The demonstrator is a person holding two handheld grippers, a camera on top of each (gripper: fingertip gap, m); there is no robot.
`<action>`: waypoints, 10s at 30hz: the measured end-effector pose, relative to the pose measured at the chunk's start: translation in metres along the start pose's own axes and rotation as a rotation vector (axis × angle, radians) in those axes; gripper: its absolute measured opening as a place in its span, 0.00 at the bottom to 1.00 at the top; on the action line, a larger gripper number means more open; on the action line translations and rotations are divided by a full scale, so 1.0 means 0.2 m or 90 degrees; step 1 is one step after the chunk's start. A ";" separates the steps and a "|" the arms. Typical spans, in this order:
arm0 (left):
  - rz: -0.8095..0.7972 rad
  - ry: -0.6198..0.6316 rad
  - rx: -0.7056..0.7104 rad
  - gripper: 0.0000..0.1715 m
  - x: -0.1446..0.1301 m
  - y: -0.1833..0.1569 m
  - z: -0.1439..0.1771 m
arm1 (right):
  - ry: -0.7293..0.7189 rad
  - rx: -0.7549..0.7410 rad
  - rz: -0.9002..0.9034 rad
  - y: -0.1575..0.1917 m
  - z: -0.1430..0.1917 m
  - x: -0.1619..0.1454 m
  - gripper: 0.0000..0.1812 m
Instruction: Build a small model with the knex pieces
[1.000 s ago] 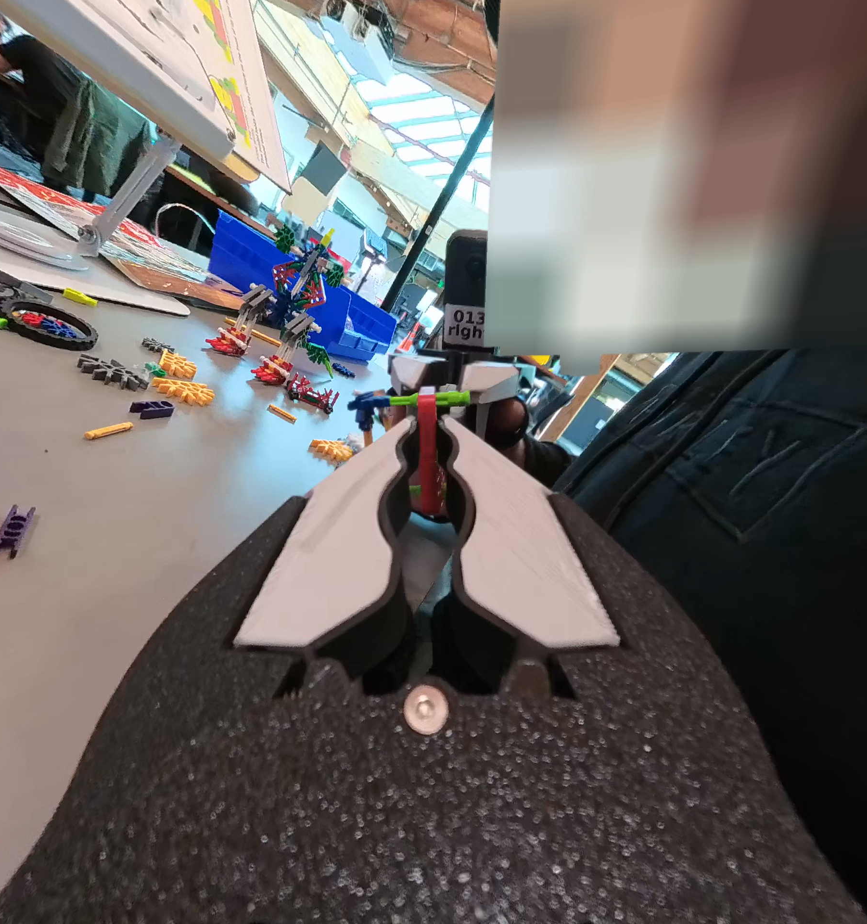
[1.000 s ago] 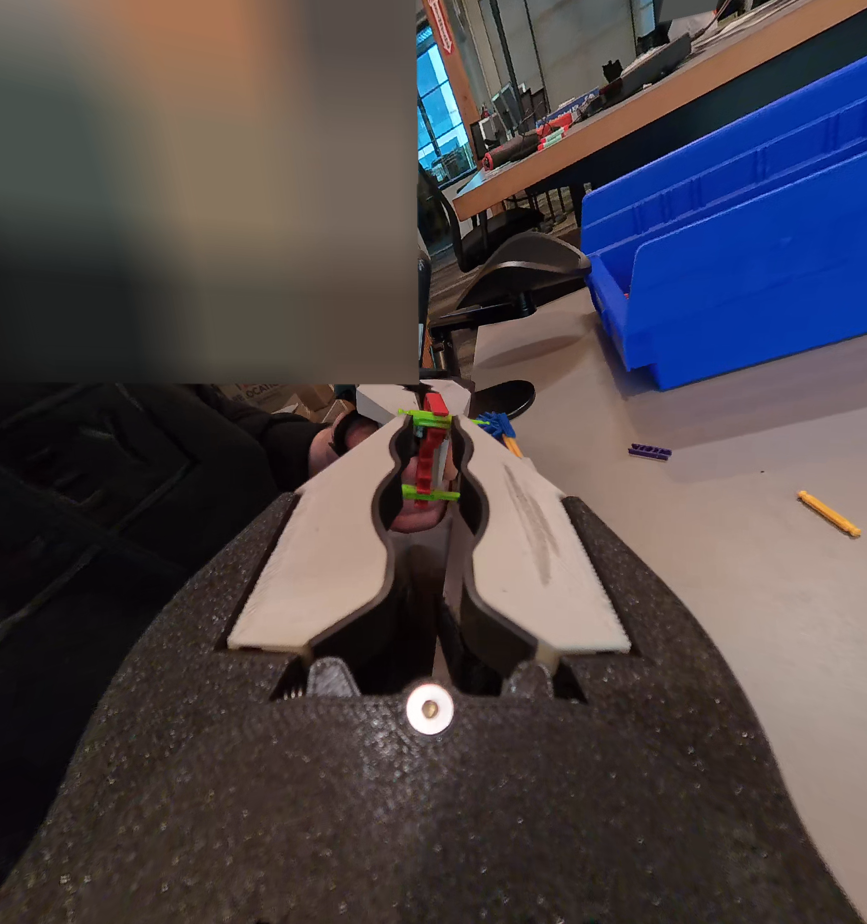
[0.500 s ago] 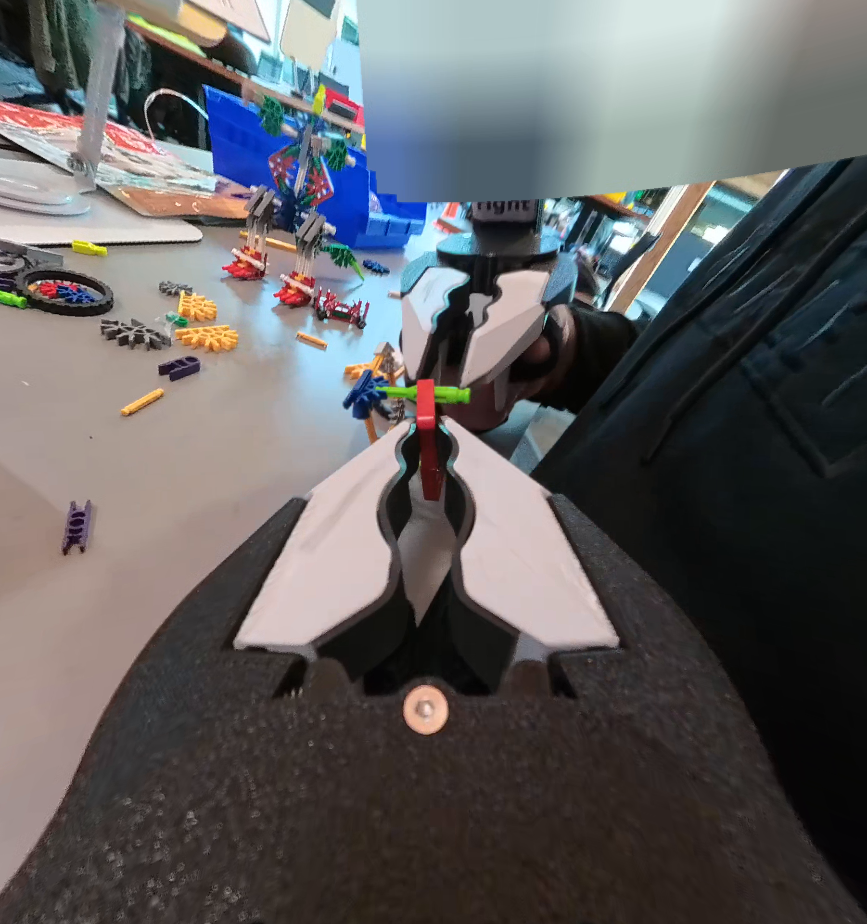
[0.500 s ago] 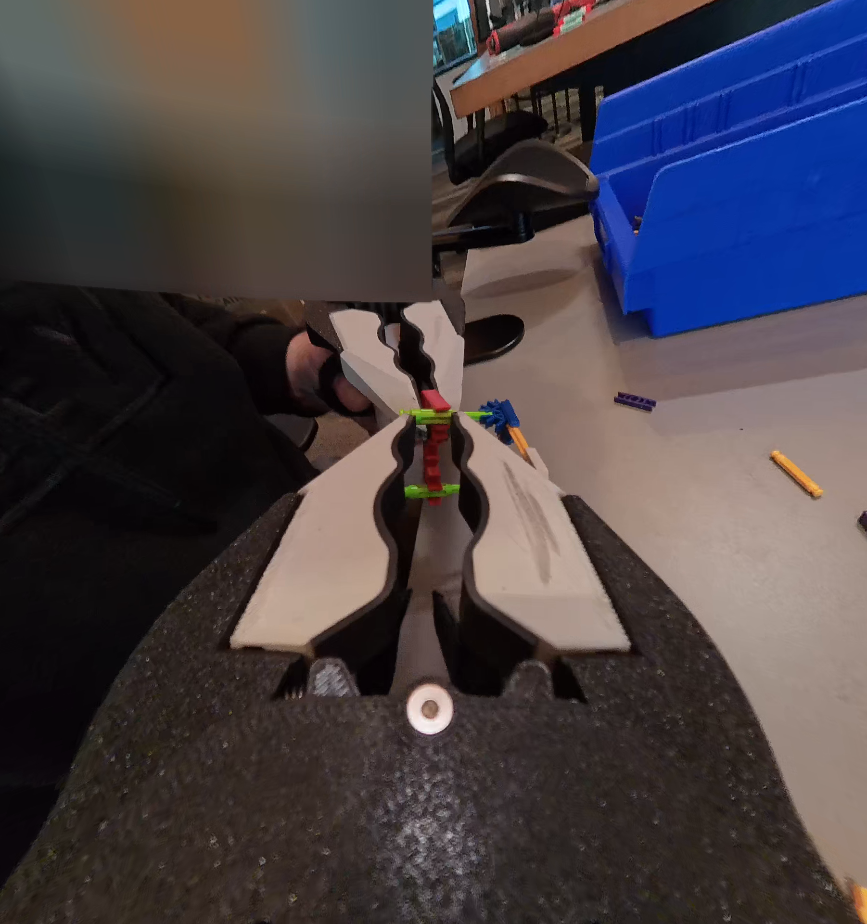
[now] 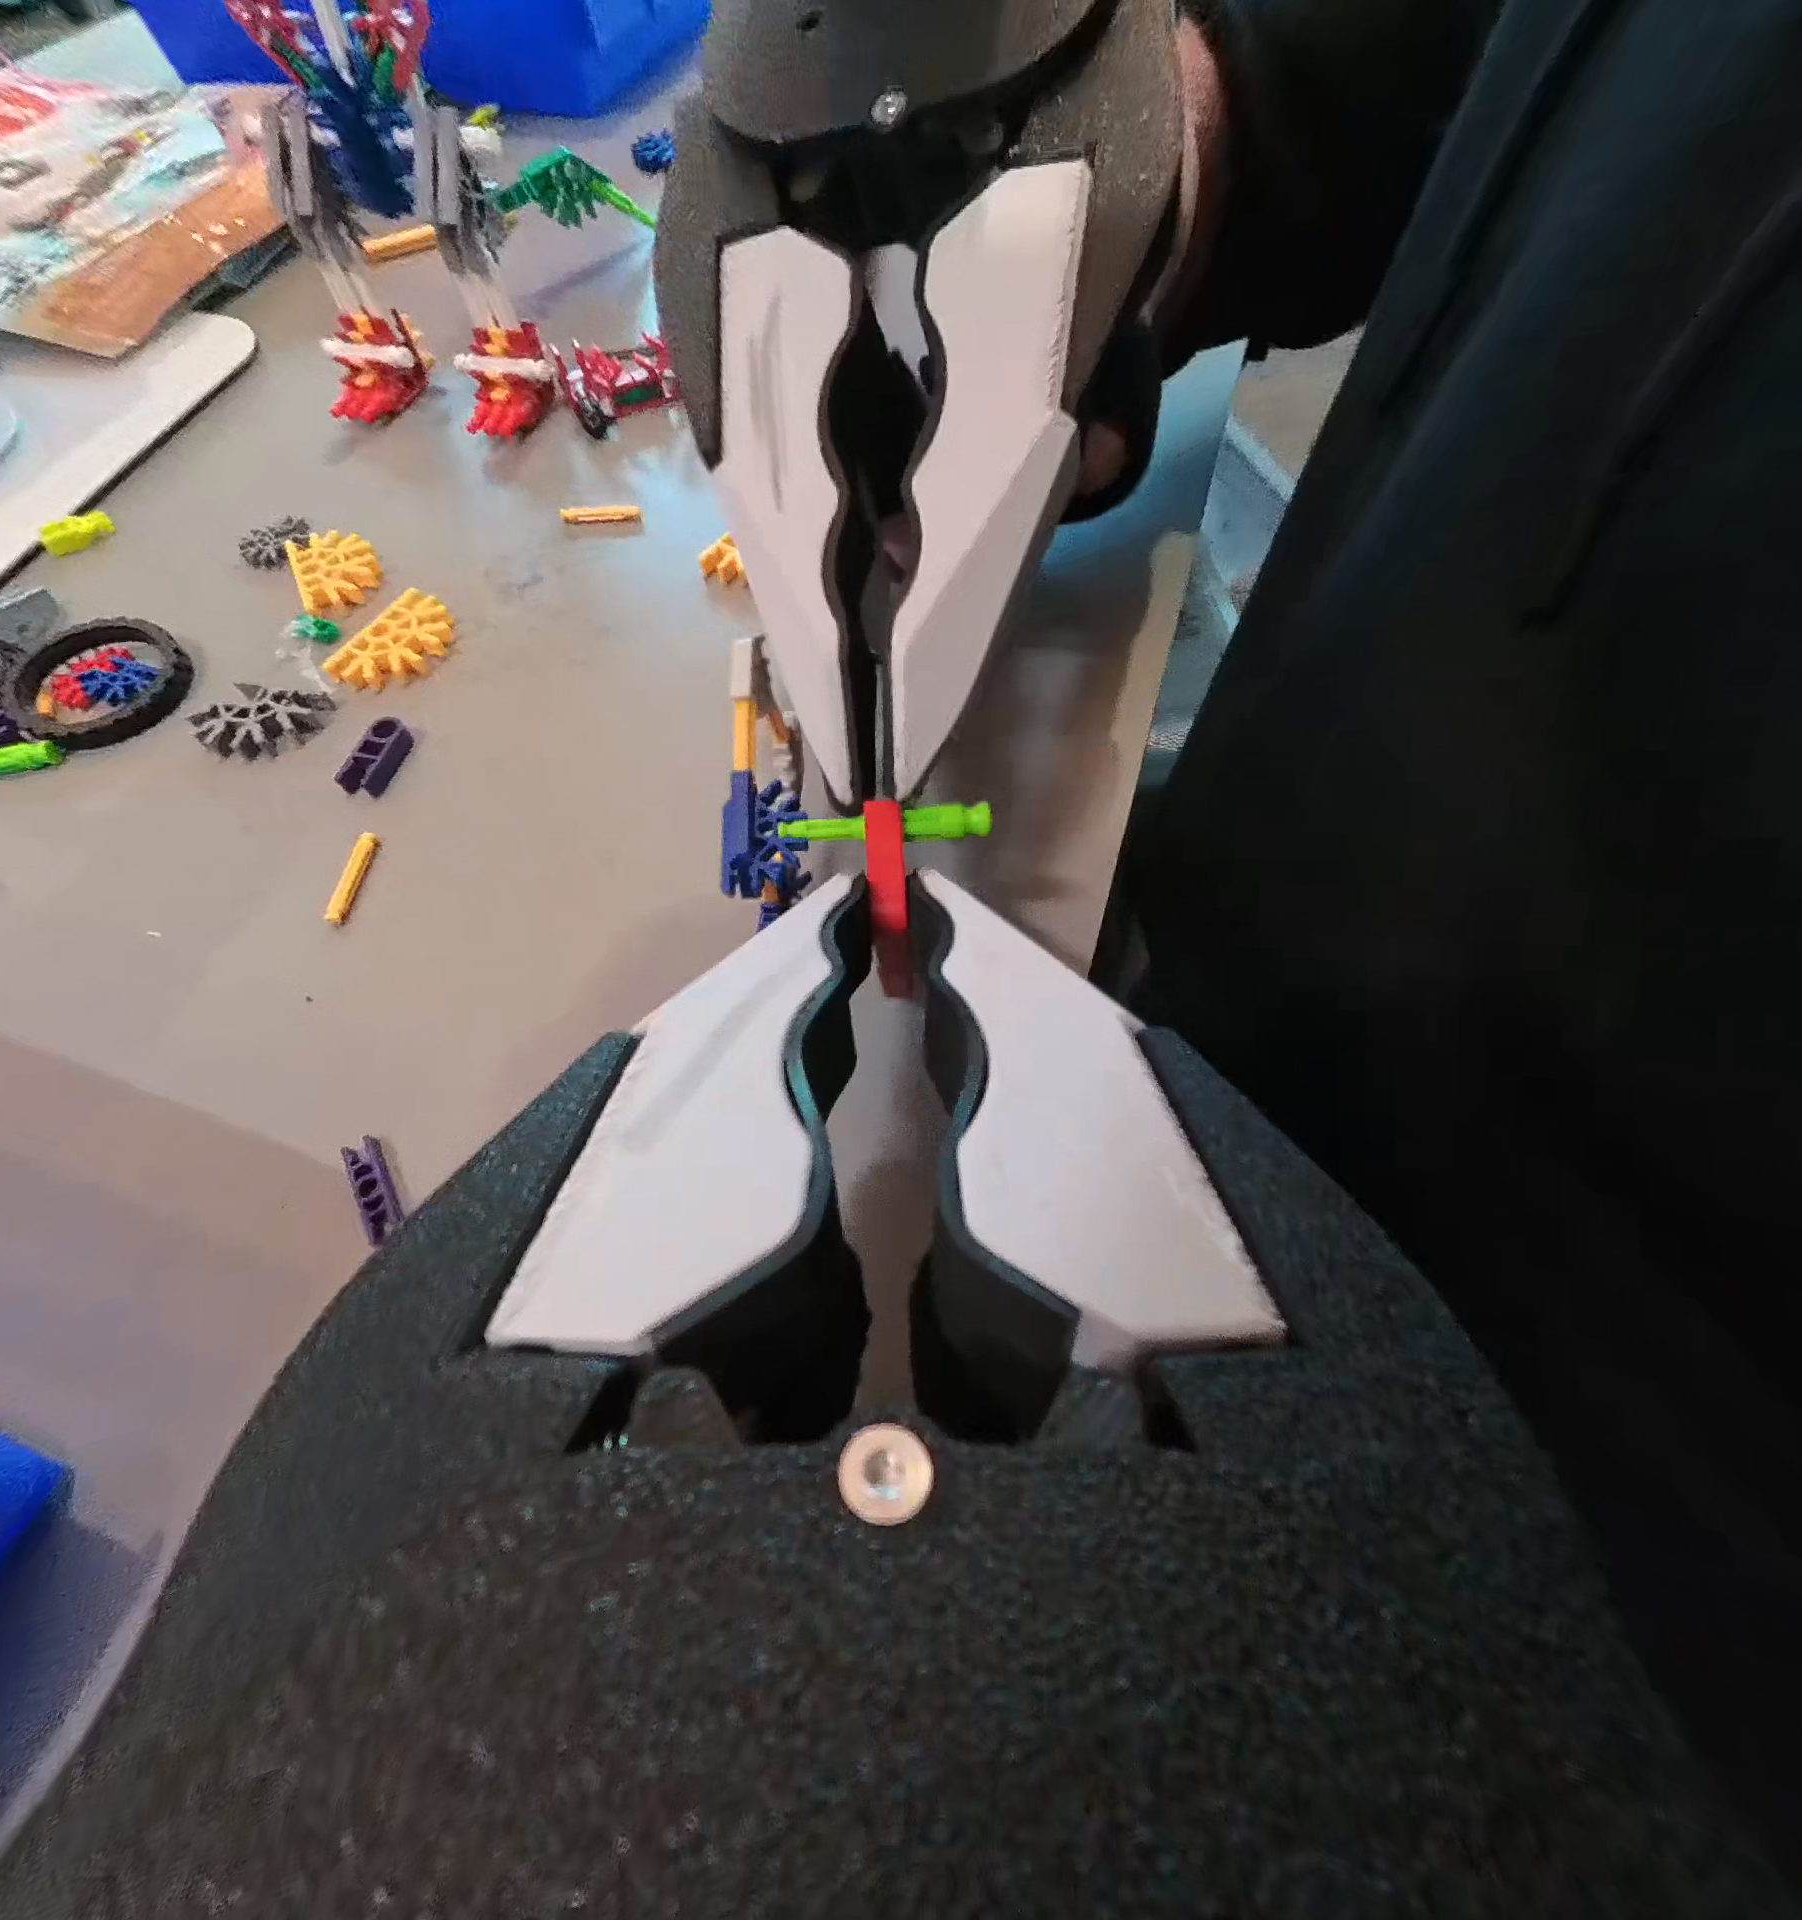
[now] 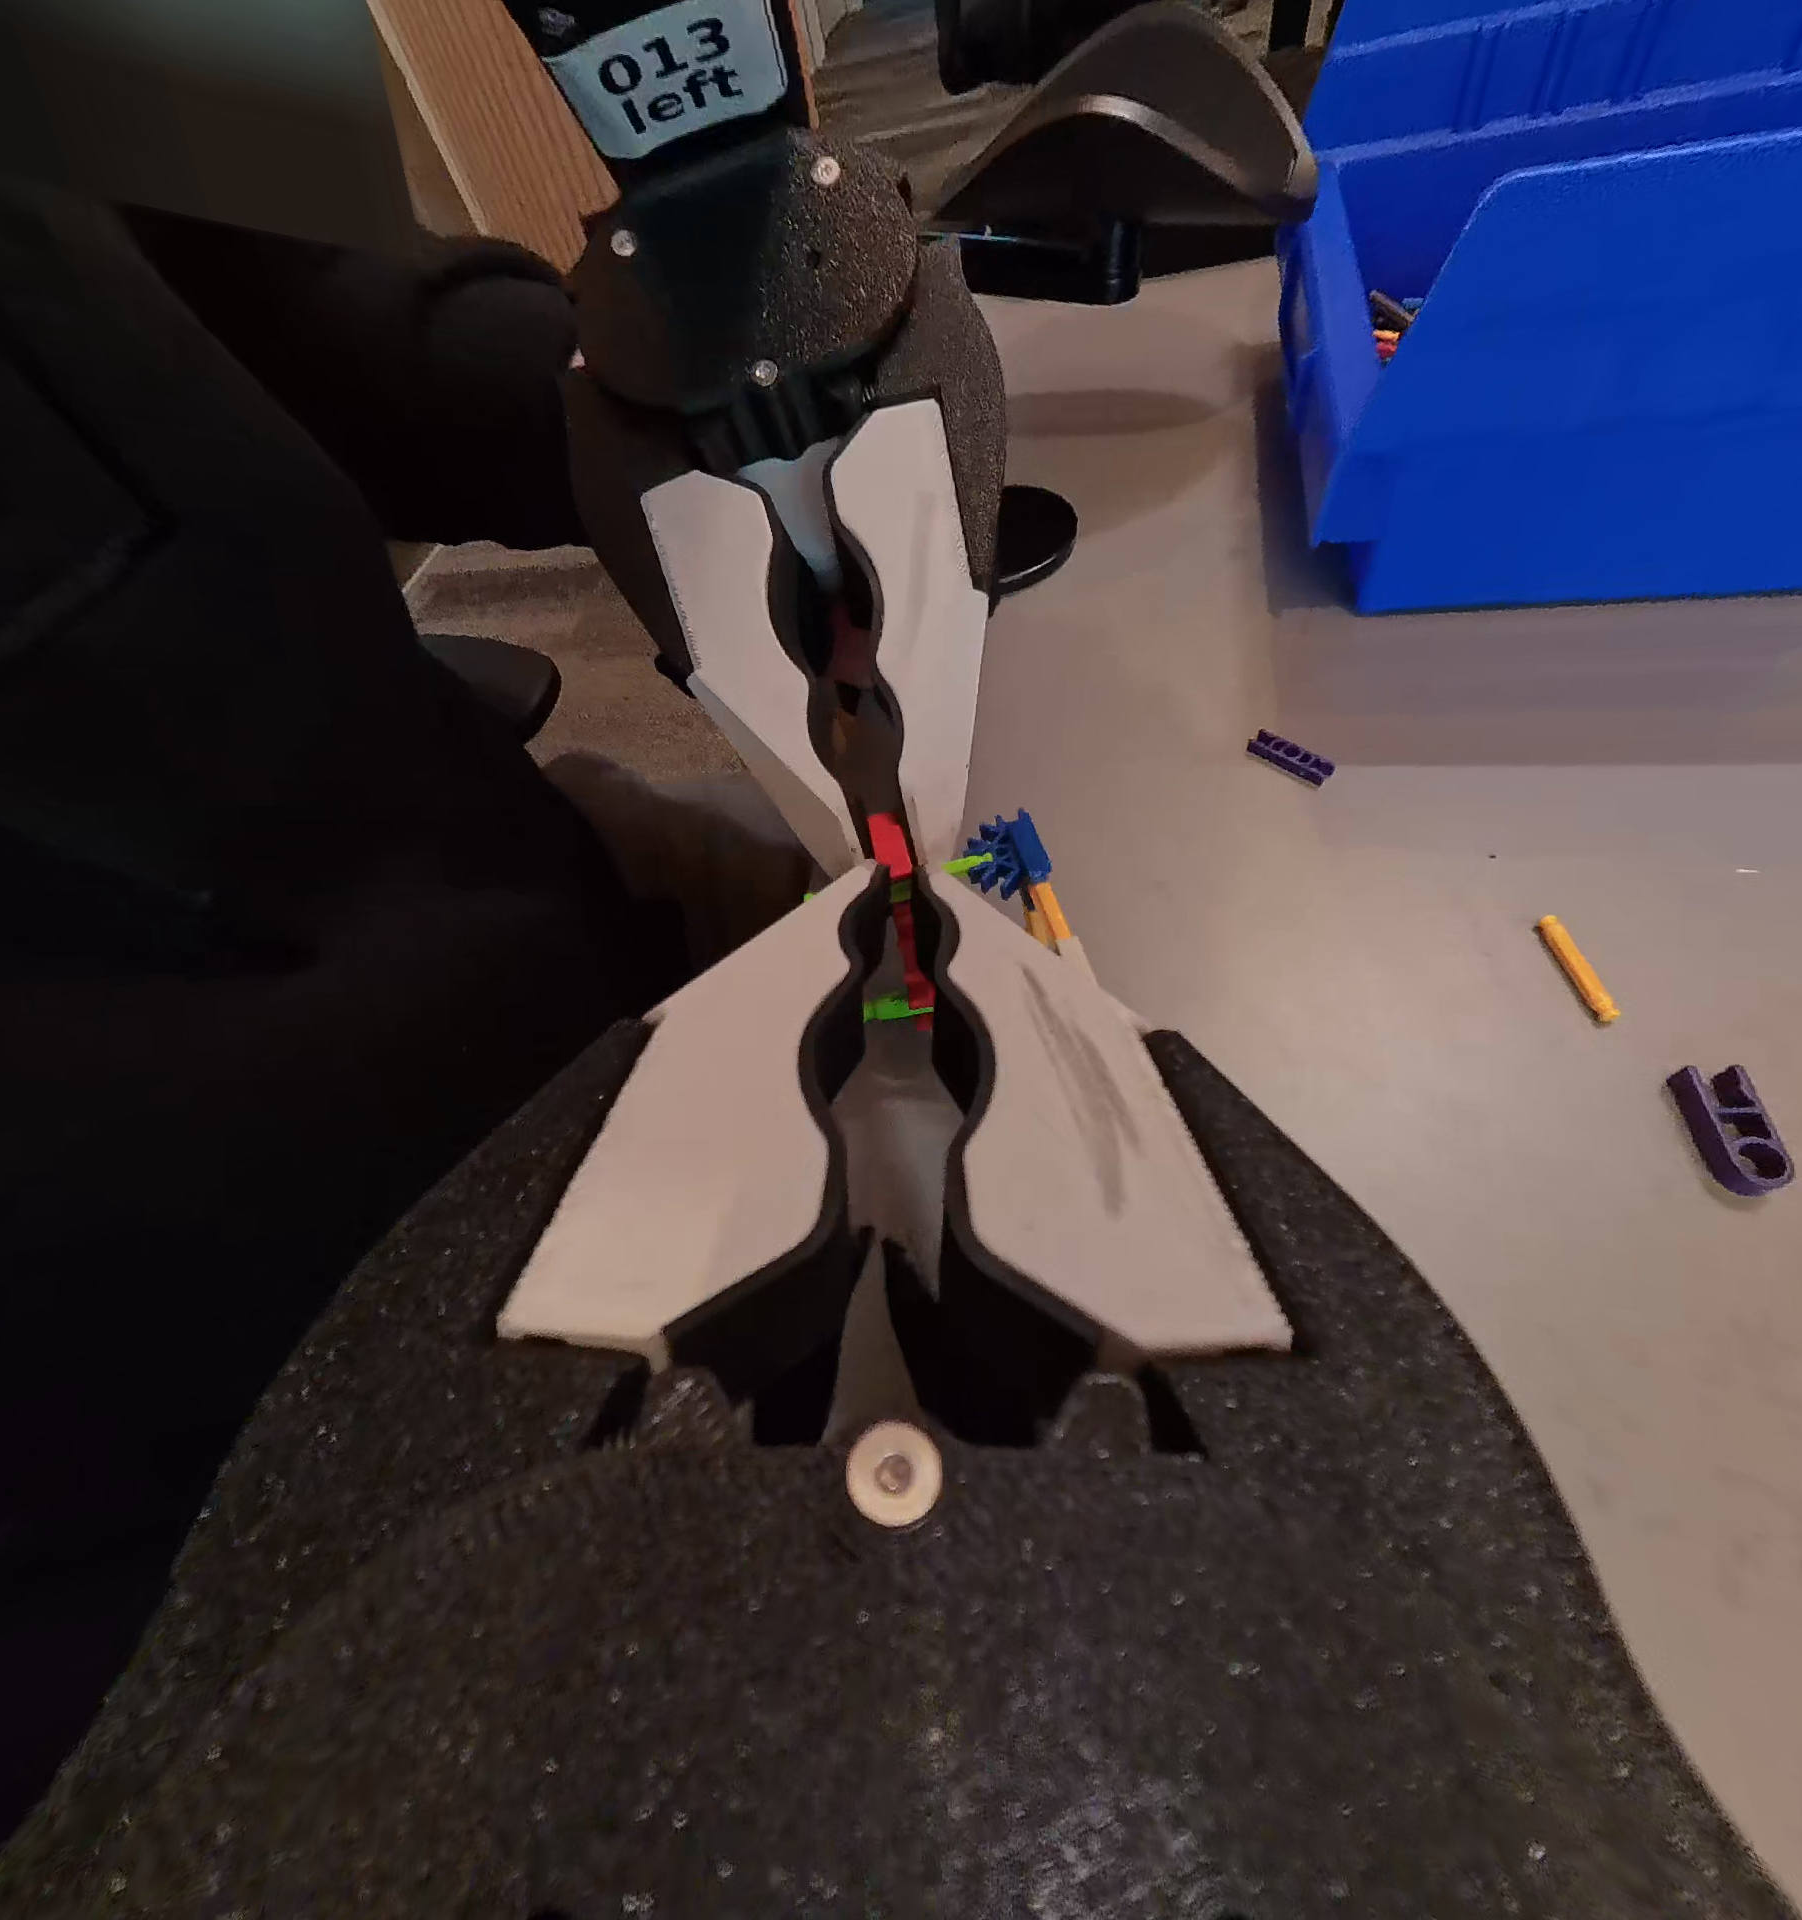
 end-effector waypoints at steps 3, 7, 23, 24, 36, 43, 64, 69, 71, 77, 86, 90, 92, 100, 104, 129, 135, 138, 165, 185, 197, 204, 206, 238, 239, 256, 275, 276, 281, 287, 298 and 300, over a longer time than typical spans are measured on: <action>0.013 -0.012 -0.007 0.02 0.01 0.02 0.00 | -0.006 -0.008 0.011 -0.01 0.00 0.01 0.02; 0.059 -0.054 -0.003 0.02 0.03 0.06 0.03 | -0.023 -0.004 0.002 -0.03 0.03 0.04 0.05; 0.105 -0.051 -0.037 0.02 0.03 0.10 0.00 | -0.024 -0.027 0.011 -0.08 0.01 0.05 0.00; 0.098 -0.042 -0.034 0.01 0.02 0.10 -0.01 | -0.018 -0.024 0.015 -0.08 0.01 0.05 0.00; 0.035 0.022 -0.048 0.01 -0.03 0.06 -0.05 | 0.045 -0.038 0.072 -0.08 -0.01 -0.02 0.00; 0.028 0.030 -0.004 0.02 -0.03 0.12 -0.08 | 0.060 -0.084 0.103 -0.14 0.02 0.00 0.00; -0.094 0.187 0.103 0.03 -0.19 0.19 -0.08 | 0.158 -0.161 0.145 -0.24 0.01 0.00 0.03; -0.081 0.189 0.090 0.03 -0.19 0.19 -0.09 | 0.152 -0.174 0.161 -0.22 -0.07 -0.01 0.04; -0.082 0.191 0.089 0.03 -0.20 0.20 -0.09 | 0.143 -0.174 0.165 -0.22 -0.09 -0.01 0.04; -0.087 0.188 0.073 0.02 -0.20 0.21 -0.10 | 0.182 -0.193 0.194 -0.27 -0.09 -0.02 0.00; -0.084 0.182 0.053 0.02 -0.19 0.21 -0.10 | 0.299 -0.207 0.302 -0.28 -0.09 -0.02 0.00; -0.086 0.183 0.052 0.02 -0.19 0.21 -0.10 | 0.356 -0.208 0.345 -0.28 -0.09 -0.02 0.00; -0.087 0.183 0.051 0.02 -0.20 0.21 -0.10 | 0.380 -0.208 0.360 -0.28 -0.09 -0.02 0.00; -0.089 0.182 0.050 0.02 -0.20 0.20 -0.10 | 0.445 -0.211 0.373 -0.28 -0.10 -0.03 0.00; -0.093 0.182 0.050 0.02 -0.20 0.20 -0.10 | 0.469 -0.212 0.394 -0.28 -0.11 -0.03 0.00; 0.279 -0.152 -0.055 0.02 0.22 0.31 -0.12 | 0.121 -0.388 0.101 -0.30 0.36 0.09 0.20; 0.304 -0.311 -0.091 0.02 0.40 0.29 -0.15 | -0.130 -0.275 -0.111 -0.20 0.47 0.16 0.09; 0.298 -0.341 -0.101 0.02 0.46 0.27 -0.20 | -0.205 -0.271 -0.144 -0.17 0.52 0.17 0.08; 0.194 -0.325 -0.075 0.12 0.73 0.42 -0.36 | -0.292 -0.125 -0.233 0.01 0.89 0.13 0.02; 0.467 -0.490 -0.148 0.00 0.81 0.45 -0.40 | -0.134 -0.657 0.234 -0.20 1.02 0.20 0.30; 0.513 -0.513 -0.157 0.00 0.80 0.46 -0.44 | -0.170 -0.591 0.162 -0.21 1.03 0.19 0.25; 0.527 -0.491 -0.239 0.00 0.84 0.36 -0.49 | -0.160 -0.553 0.252 -0.18 1.03 0.24 0.36; 0.527 -0.486 -0.274 0.00 0.85 0.32 -0.49 | -0.154 -0.516 0.274 -0.16 1.03 0.25 0.34; -0.048 -0.288 0.160 0.27 0.92 0.38 -0.60 | -0.277 -0.332 0.122 -0.17 1.15 0.25 0.26; -0.044 -0.295 0.153 0.25 0.93 0.38 -0.60 | -0.278 -0.337 0.123 -0.18 1.16 0.26 0.26; -0.036 -0.328 0.144 0.09 1.07 0.69 -0.64 | -0.283 -0.354 0.135 -0.37 1.36 0.45 0.29; 0.033 -0.331 0.050 0.25 1.06 1.01 -0.76 | -0.273 -0.217 -0.022 -0.70 1.42 0.47 0.29; 0.045 -0.328 0.046 0.25 1.05 1.03 -0.76 | -0.269 -0.217 -0.025 -0.72 1.42 0.47 0.29; 0.146 -0.341 -0.024 0.20 1.01 1.05 -0.80 | -0.235 -0.247 0.015 -0.77 1.42 0.45 0.29; 0.070 -0.345 0.055 0.37 1.00 1.09 -0.76 | -0.260 -0.221 -0.028 -0.77 1.45 0.47 0.28; -0.018 -0.306 0.090 0.27 1.02 1.05 -0.82 | -0.237 -0.184 -0.085 -0.76 1.41 0.46 0.28; 0.009 -0.316 0.072 0.27 1.02 1.06 -0.82 | -0.232 -0.197 -0.071 -0.77 1.40 0.46 0.29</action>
Point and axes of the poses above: each gripper's, where its closed fingertips meet, z back along the fingers, x out of its top, y = z × x across the jaws, the point moved 1 cm from there along z, back along the fingers, and after that the axes turned 11 degrees about -z, right-handed, at the moved point
